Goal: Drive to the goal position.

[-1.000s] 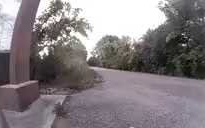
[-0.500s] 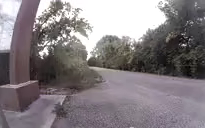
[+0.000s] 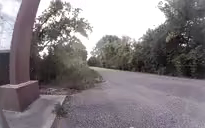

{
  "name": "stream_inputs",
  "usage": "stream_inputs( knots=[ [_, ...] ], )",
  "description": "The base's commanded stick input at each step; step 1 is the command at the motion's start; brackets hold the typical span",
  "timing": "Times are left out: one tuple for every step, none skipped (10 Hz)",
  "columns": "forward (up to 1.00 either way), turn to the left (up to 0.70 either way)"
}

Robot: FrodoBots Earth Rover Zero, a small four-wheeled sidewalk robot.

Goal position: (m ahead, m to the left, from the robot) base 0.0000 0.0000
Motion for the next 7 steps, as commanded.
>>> stream_inputs(
  knots=[
    [0.04, 0.0],
    [0.05, 0.0],
    [0.05, 0.0],
    [0.05, 0.0],
    [0.05, 0.0],
    [0.05, 0.0],
    [0.05, 0.0]
  ],
)
